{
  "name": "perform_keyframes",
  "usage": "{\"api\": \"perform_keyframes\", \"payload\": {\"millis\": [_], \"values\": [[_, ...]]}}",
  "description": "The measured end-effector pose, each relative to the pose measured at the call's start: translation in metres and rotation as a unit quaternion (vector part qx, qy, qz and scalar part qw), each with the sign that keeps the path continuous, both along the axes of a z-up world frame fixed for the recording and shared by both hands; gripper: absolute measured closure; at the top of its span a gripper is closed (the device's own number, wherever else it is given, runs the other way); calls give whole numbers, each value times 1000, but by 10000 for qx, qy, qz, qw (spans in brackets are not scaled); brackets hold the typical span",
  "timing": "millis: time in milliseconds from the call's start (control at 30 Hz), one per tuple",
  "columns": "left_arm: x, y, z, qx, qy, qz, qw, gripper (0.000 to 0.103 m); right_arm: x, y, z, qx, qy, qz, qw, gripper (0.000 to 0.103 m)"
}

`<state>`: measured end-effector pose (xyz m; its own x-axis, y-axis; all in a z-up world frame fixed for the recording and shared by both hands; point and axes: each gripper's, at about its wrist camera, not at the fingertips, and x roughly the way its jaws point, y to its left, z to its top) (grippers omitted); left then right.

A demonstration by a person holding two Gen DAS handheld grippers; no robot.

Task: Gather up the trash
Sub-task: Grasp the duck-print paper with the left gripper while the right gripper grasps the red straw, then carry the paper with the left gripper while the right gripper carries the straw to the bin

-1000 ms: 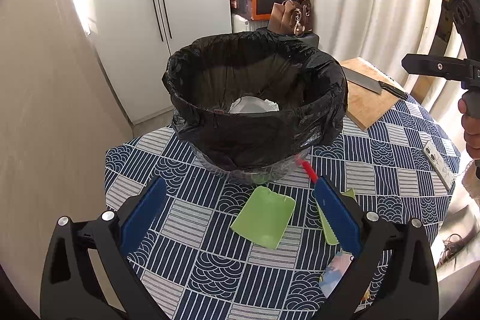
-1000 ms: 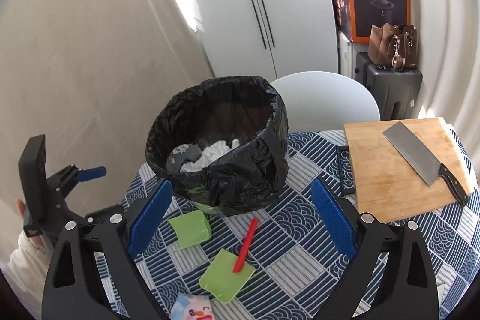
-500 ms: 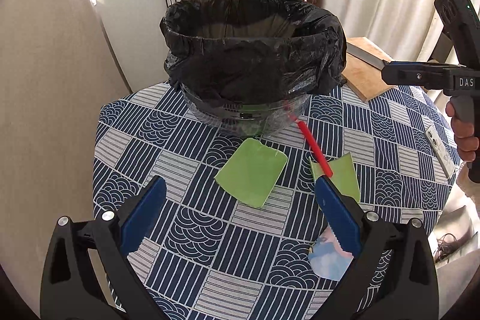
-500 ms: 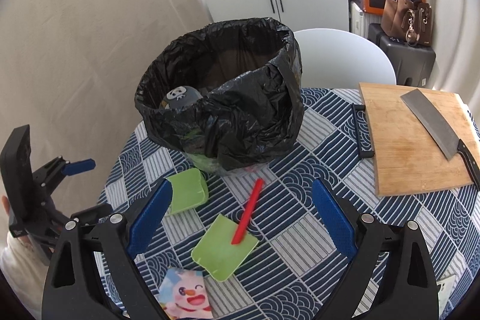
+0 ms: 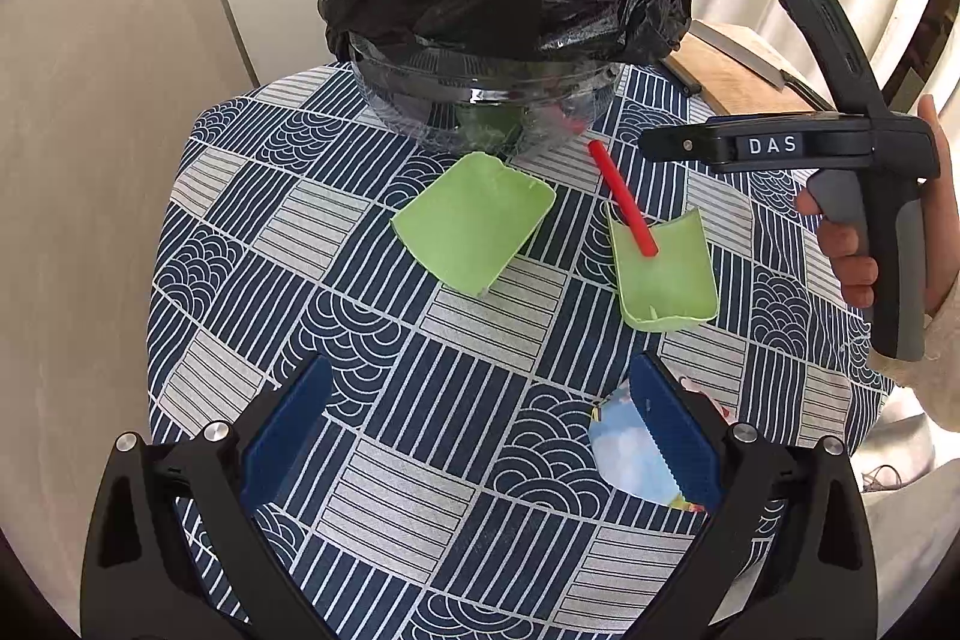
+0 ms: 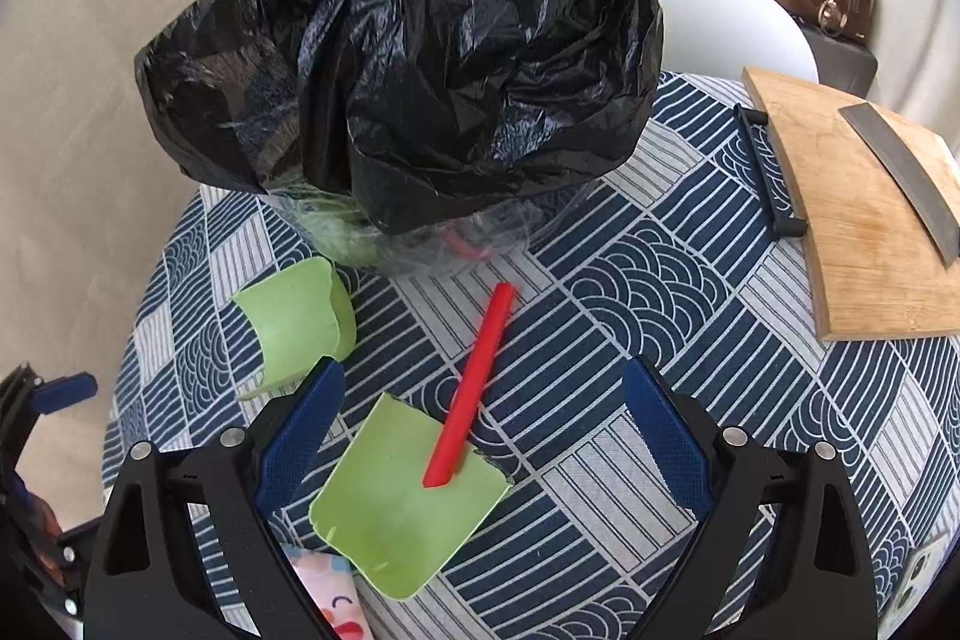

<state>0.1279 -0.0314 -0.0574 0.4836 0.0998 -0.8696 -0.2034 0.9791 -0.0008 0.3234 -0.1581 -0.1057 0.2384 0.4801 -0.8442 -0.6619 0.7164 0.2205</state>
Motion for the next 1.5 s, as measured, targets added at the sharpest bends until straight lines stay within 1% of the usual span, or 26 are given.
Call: {"api": "perform_keyframes", "payload": {"millis": [100, 233, 300, 333, 400, 433, 467, 500, 533, 633, 700, 800, 833, 967, 1100, 1167, 1267, 1333, 1400, 1500], "values": [[-3, -4, -9, -134, 104, 51, 9998, 6, -1, 4, -15, -155, -18, -105, 9998, 14], [-4, -13, -20, -239, 214, 9, 9995, 6, 3, 11, -34, -325, 139, -160, 9992, 16], [-4, -17, -23, -243, 256, -53, 9994, 6, 3, 16, -39, -402, 183, -99, 9990, 27], [-4, -18, -24, -254, 264, -67, 9993, 6, 3, 20, -42, -489, 211, -27, 9986, 37], [-3, -19, -25, -304, 298, -110, 9990, 6, 5, 24, -50, -557, 323, 71, 9979, 44], [-2, -19, -27, -316, 330, -129, 9989, 6, 5, 25, -52, -555, 356, 81, 9978, 54], [-1, -19, -28, -323, 373, -148, 9987, 6, 5, 26, -51, -601, 289, 111, 9977, 77], [0, -20, -29, -335, 416, -176, 9984, 6, 4, 28, -52, -698, 206, 183, 9972, 88], [1, -20, -30, -361, 446, -213, 9981, 6, 4, 30, -52, -724, 238, 290, 9967, 92], [6, -23, -35, -502, 515, -319, 9969, 6, 4, 27, -53, -652, 332, 456, 9963, 92], [9, -27, -39, -644, 563, -366, 9957, 6, 6, 20, -46, -512, 240, 393, 9976, 92], [13, -36, -44, -668, 614, -491, 9947, 6, 10, 8, -37, -306, 273, 281, 9988, 92], [15, -39, -45, -729, 612, -561, 9939, 6, 9, 5, -34, -282, 242, 295, 9989, 92], [19, -47, -54, -1131, 692, -778, 9881, 6, 2, -9, -18, -192, -25, 416, 9989, 92], [25, -57, -61, -1283, 813, -967, 9837, 6, -3, -27, -5, -90, -35, 319, 9994, 92], [29, -64, -65, -1264, 888, -1076, 9821, 6, -2, -36, -1, -58, -40, 296, 9995, 92], [31, -73, -73, -1106, 1075, -1151, 9813, 6, -2, -49, 2, -23, -85, 232, 9997, 92], [35, -76, -79, -1003, 1165, -1134, 9816, 6, -2, -59, 4, 44, -93, 142, 9998, 92], [40, -78, -90, -920, 1359, -1047, 9809, 6, -2, -68, 6, 88, -68, 41, 9999, 92], [43, -89, -93, -659, 1346, -1094, 9826, 6, -3, -80, 6, 101, -61, -88, 9999, 92]]}}
